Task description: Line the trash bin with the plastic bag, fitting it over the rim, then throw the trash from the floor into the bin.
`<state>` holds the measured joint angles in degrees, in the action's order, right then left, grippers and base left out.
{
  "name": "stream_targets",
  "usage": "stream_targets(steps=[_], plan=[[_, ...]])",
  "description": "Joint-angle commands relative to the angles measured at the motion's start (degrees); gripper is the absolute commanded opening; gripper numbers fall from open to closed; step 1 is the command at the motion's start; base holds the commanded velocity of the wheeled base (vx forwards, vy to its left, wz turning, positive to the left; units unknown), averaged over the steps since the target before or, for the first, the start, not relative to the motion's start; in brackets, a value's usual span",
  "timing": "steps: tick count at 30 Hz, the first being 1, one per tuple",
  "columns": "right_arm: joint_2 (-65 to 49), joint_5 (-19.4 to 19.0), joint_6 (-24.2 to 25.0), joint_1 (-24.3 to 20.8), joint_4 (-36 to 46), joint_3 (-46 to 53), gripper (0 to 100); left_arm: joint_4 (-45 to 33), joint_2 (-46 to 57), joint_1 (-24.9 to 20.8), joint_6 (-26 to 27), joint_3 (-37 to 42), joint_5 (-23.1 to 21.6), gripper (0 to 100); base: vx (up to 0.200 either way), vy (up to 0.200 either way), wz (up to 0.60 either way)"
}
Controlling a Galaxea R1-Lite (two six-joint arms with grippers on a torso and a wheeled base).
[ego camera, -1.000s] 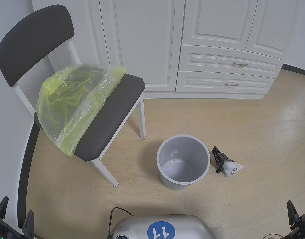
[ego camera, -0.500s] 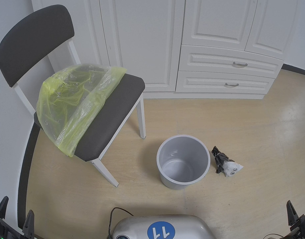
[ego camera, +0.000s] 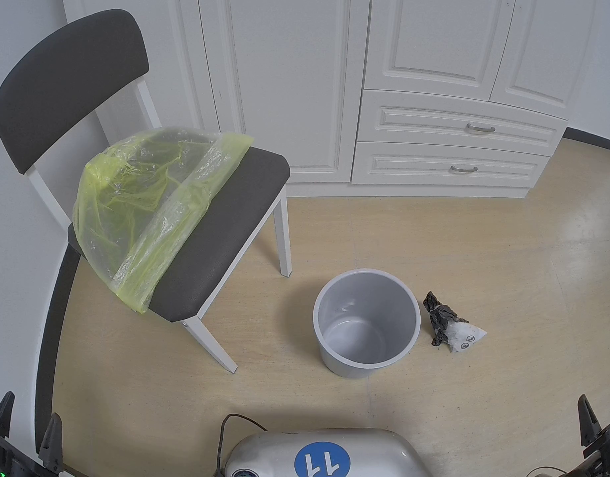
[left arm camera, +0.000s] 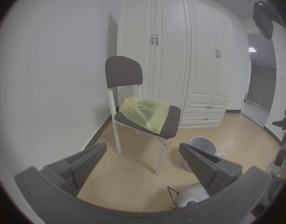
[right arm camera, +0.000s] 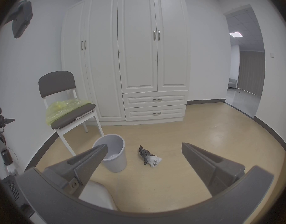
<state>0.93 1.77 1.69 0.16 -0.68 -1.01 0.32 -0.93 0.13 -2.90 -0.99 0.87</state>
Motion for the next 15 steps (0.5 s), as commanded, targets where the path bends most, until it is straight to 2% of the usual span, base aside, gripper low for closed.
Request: stream_targets(steps=[1, 6, 7, 9, 10, 12, 15], plan=[[-0.9, 0.3, 0.0, -0.1, 0.0, 0.9, 100, 0.2, 0.9, 0.0, 0.0, 0.9, 0.4, 100, 0.000, 0.000, 0.00], [-0.6, -1.0, 0.2, -0.2, -7.3, -5.6, 100, 1.0, 0.9, 0.0, 1.4, 0.6, 0.5, 100, 0.000, 0.000, 0.00], [1.4, -3.3, 0.4, -0.3, -6.4, -9.4, 100, 6.4, 0.9, 0.0, 0.2, -1.8, 0.2, 100, 0.000, 0.000, 0.00], [1.4, -3.4, 0.4, -0.3, -6.2, -9.5, 100, 6.9, 0.9, 0.0, 0.1, -2.2, 0.1, 100, 0.000, 0.000, 0.00], [4.3, -5.5, 0.4, -0.4, -0.8, -11.5, 100, 10.1, -0.2, -0.5, -2.1, -7.8, -2.1, 100, 0.000, 0.000, 0.00], [7.8, -6.7, 0.4, -0.5, 1.4, -12.5, 100, 8.6, -1.8, -0.9, -2.0, -9.6, -3.2, 100, 0.000, 0.000, 0.00], [17.8, -8.0, 0.4, -0.7, 4.0, -16.6, 100, 4.5, -9.4, -2.8, -0.3, -13.6, -3.1, 100, 0.000, 0.000, 0.00]])
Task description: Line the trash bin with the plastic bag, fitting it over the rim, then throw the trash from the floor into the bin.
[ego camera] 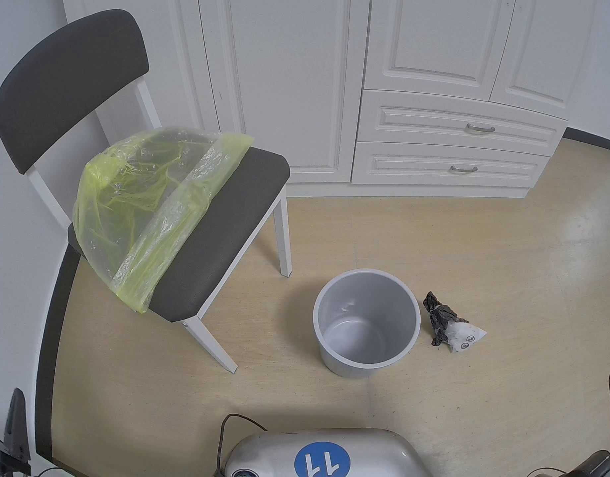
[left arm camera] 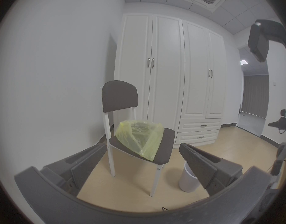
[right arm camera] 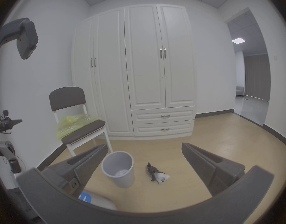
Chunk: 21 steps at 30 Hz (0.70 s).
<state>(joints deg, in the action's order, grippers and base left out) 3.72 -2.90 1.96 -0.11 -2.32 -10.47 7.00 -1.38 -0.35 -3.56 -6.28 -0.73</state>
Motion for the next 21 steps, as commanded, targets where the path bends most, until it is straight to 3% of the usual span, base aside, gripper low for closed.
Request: stream_targets(steps=[1, 5, 8, 13, 16, 21], plan=[[15.6, -3.3, 0.1, -0.3, 5.8, -7.4, 100, -2.3, -9.4, -2.4, 0.5, -8.6, -1.4, 100, 0.000, 0.000, 0.00], [31.3, -3.1, -0.5, -0.3, 5.6, -14.4, 100, -3.3, -26.7, -2.0, 4.8, -16.7, 3.5, 100, 0.000, 0.000, 0.00], [36.6, -3.3, -0.9, -0.5, 4.9, -17.6, 100, -3.2, -33.9, -2.0, 7.3, -19.5, 4.2, 100, 0.000, 0.000, 0.00], [41.2, -2.6, -0.2, -0.8, -2.7, -18.2, 100, -2.6, -43.5, -3.0, 7.2, -21.8, 4.1, 100, 0.000, 0.000, 0.00], [42.5, -1.0, 2.9, -1.0, -7.5, -17.9, 100, 1.3, -51.5, -6.3, 7.2, -22.2, 5.7, 100, 0.000, 0.000, 0.00], [43.1, 1.7, 4.7, -2.3, -9.7, -18.4, 100, 14.1, -64.9, -16.4, 4.4, -22.4, 17.6, 100, 0.000, 0.000, 0.00]])
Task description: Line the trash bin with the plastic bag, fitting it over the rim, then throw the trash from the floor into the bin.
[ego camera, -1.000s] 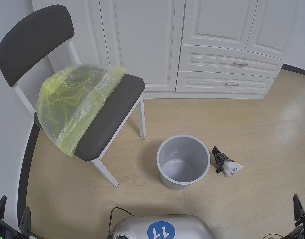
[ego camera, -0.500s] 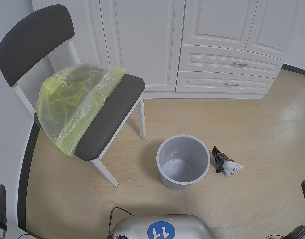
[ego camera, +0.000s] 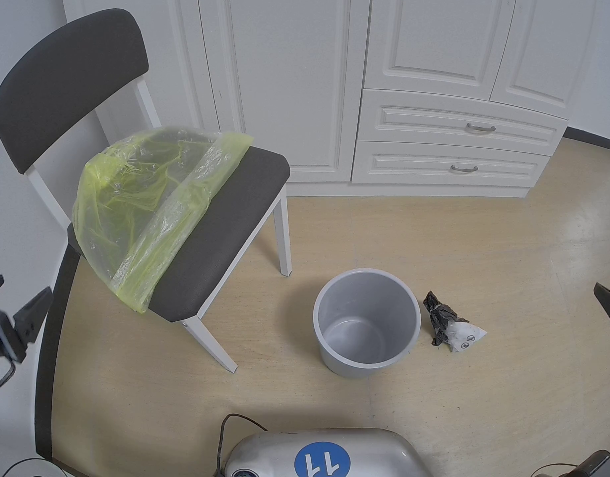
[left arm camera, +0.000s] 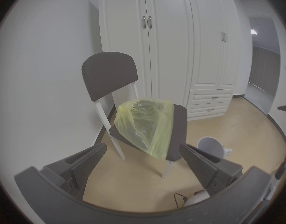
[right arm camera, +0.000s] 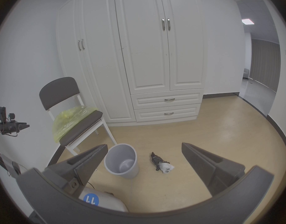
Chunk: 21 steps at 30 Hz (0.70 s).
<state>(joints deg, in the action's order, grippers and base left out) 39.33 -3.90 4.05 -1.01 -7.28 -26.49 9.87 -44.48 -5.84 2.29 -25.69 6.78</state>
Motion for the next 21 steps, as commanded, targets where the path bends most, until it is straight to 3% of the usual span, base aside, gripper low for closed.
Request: stream_targets(steps=[1, 4, 9, 13, 21], plan=[[7.6, 2.9, 2.7, -1.5, -4.9, -2.5, 100, 13.8, -24.0, -13.2, -1.9, -3.1, 12.7, 100, 0.000, 0.000, 0.00], [7.4, 3.3, 4.0, -2.1, -4.9, -3.0, 100, 18.3, -28.7, -18.5, -1.7, -3.5, 19.1, 100, 0.000, 0.000, 0.00], [7.2, 6.4, 5.2, -3.5, -4.8, -4.2, 100, 18.0, -29.9, -21.5, -1.6, -5.6, 23.3, 100, 0.000, 0.000, 0.00], [9.5, 11.2, 6.2, -6.9, -4.9, -6.6, 100, 16.8, -29.9, -22.1, -0.7, -6.4, 25.7, 100, 0.000, 0.000, 0.00], [20.4, 26.2, 10.2, -20.7, -9.4, -11.2, 100, 15.4, -28.6, -23.1, 0.1, -5.5, 27.1, 100, 0.000, 0.000, 0.00]])
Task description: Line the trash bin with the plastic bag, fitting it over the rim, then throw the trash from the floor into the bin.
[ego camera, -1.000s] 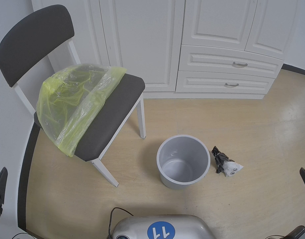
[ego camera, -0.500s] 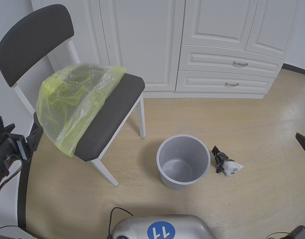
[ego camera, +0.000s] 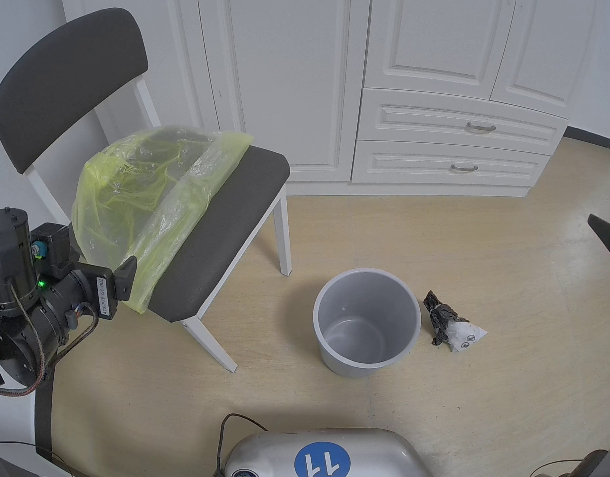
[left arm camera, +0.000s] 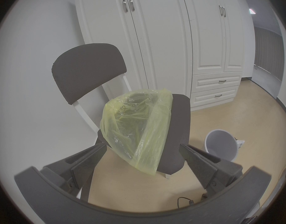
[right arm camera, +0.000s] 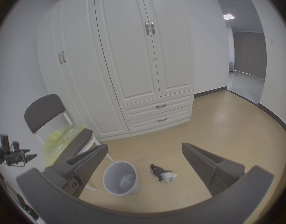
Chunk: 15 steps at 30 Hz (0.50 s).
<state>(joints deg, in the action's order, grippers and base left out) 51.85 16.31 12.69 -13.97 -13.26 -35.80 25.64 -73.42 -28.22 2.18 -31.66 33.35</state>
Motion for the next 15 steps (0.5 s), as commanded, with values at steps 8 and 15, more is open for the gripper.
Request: stream_targets(steps=[8, 15], plan=[[12.0, 7.2, 0.6, -9.6, -12.9, 4.4, 100, -0.8, 1.1, -0.8, 1.9, 1.4, 1.2, 100, 0.000, 0.000, 0.00], [12.7, 7.2, -0.3, -12.1, -14.1, 5.0, 100, -0.6, 0.0, -2.6, 6.3, 0.7, 1.7, 100, 0.000, 0.000, 0.00]])
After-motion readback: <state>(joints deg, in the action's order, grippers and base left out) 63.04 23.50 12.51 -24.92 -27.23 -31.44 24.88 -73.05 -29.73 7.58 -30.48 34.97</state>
